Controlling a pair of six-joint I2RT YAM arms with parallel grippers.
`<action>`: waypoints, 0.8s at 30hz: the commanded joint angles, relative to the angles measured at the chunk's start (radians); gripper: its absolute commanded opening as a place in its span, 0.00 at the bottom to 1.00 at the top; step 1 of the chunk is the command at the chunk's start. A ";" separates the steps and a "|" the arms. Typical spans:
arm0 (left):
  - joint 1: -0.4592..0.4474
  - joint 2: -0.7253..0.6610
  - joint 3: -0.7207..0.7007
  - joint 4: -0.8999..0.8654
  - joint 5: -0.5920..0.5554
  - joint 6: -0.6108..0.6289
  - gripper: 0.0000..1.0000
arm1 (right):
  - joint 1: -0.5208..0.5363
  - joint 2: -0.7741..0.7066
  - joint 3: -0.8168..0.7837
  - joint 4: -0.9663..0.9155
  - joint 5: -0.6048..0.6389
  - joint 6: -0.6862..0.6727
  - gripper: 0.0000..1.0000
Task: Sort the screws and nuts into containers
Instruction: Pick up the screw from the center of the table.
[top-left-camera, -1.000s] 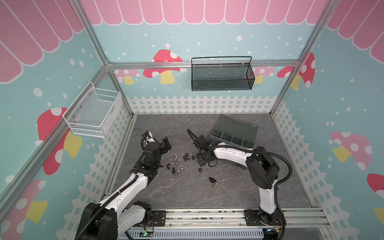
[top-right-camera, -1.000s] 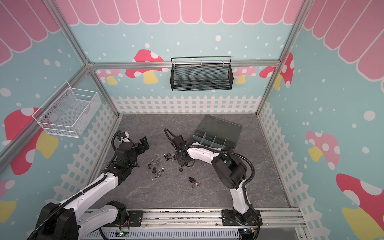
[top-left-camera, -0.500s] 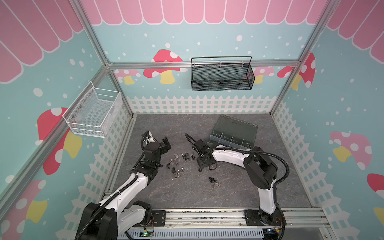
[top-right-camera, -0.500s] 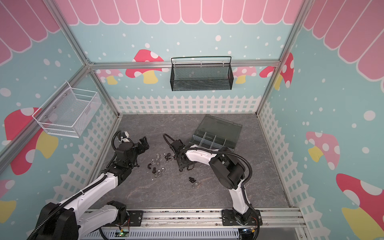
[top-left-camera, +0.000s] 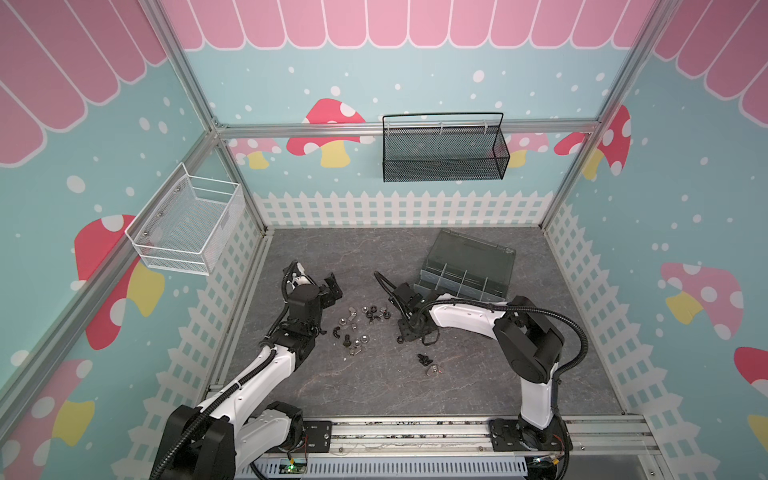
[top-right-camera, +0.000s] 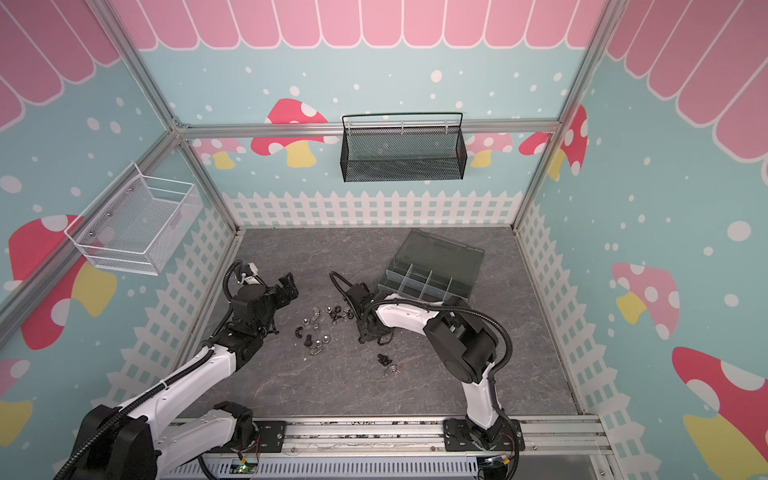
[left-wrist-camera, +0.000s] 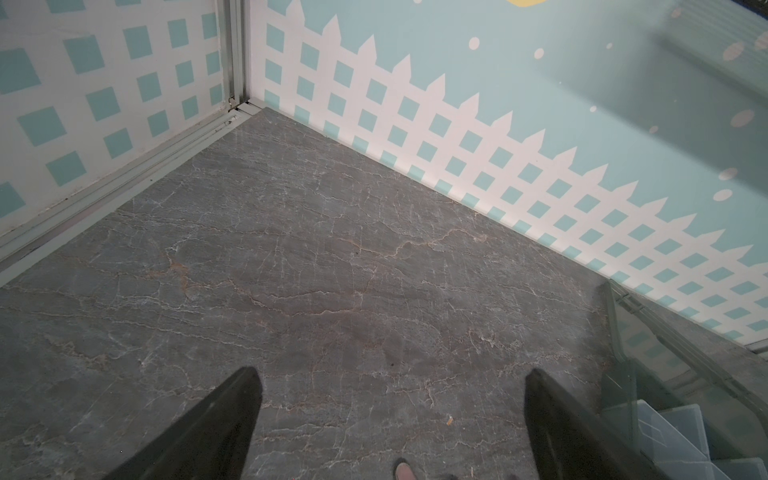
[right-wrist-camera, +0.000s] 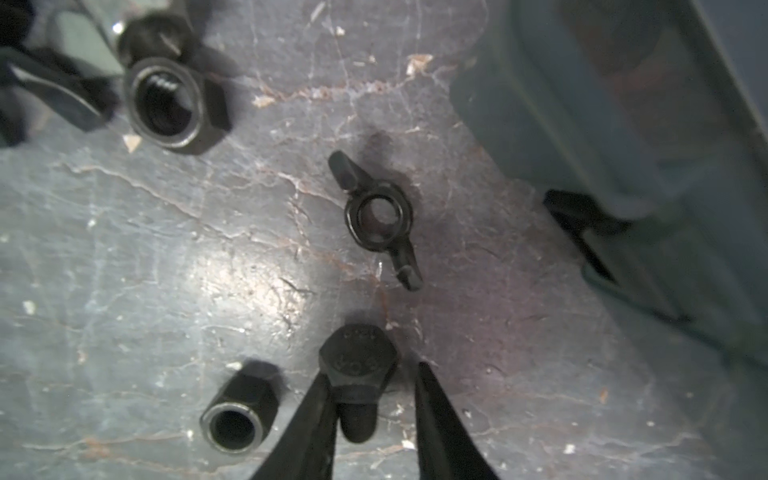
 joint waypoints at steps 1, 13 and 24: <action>-0.003 -0.021 -0.018 -0.003 -0.006 -0.024 0.99 | 0.006 0.009 -0.029 -0.021 -0.022 -0.003 0.20; -0.003 -0.045 -0.021 -0.008 -0.017 -0.023 0.99 | 0.004 -0.064 -0.010 -0.033 0.003 -0.023 0.00; -0.003 -0.050 -0.010 -0.008 -0.005 -0.025 0.99 | -0.055 -0.223 -0.019 -0.127 0.098 -0.032 0.00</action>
